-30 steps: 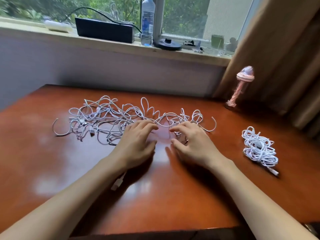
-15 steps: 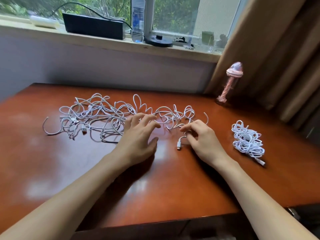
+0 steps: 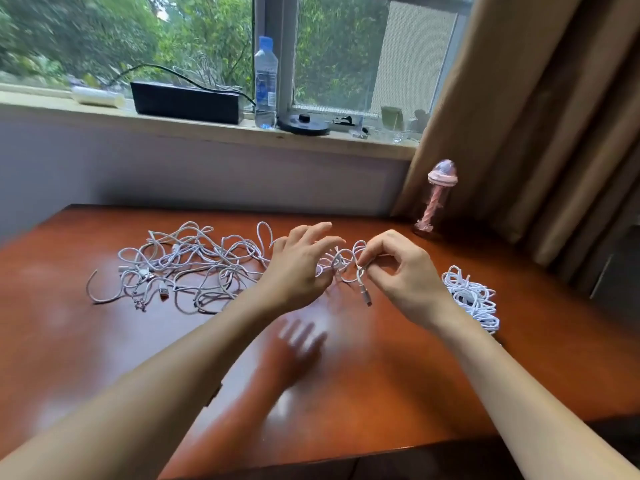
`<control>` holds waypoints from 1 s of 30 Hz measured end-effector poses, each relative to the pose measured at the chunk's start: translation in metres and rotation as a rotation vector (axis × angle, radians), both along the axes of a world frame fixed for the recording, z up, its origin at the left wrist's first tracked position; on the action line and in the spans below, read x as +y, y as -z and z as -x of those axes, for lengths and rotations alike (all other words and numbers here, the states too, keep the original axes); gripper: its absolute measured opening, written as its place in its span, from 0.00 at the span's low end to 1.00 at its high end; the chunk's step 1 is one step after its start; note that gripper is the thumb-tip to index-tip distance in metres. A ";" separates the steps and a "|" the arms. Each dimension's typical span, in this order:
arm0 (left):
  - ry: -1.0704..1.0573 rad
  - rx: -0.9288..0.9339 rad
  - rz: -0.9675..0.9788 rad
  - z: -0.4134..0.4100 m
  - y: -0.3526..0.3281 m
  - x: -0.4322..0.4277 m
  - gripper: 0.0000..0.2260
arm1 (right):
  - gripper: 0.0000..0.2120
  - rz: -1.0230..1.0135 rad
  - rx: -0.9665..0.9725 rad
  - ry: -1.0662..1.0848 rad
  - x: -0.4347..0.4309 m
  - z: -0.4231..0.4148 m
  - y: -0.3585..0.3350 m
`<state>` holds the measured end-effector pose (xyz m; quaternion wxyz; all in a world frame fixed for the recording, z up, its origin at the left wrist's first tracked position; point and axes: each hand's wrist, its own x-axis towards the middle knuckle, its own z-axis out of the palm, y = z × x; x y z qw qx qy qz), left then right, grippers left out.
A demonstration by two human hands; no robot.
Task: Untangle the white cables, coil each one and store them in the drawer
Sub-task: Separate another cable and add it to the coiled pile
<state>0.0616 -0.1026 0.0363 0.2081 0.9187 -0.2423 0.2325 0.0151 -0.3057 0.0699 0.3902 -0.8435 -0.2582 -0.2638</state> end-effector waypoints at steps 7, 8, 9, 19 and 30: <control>-0.093 -0.040 -0.034 -0.011 -0.005 0.000 0.08 | 0.17 0.032 0.018 0.038 -0.006 -0.001 -0.007; -0.103 -0.051 -0.035 -0.012 -0.008 0.001 0.09 | 0.18 0.035 0.044 0.055 -0.008 -0.003 -0.006; -0.102 -0.066 -0.036 -0.013 -0.011 0.001 0.09 | 0.18 0.027 0.074 0.071 -0.009 -0.004 -0.005; -0.018 -0.211 0.031 0.007 -0.048 -0.001 0.06 | 0.18 -0.379 0.525 -0.044 0.011 -0.012 -0.010; -0.039 -0.277 -0.049 0.020 -0.070 0.043 0.04 | 0.04 -0.025 0.154 0.046 0.030 -0.014 -0.034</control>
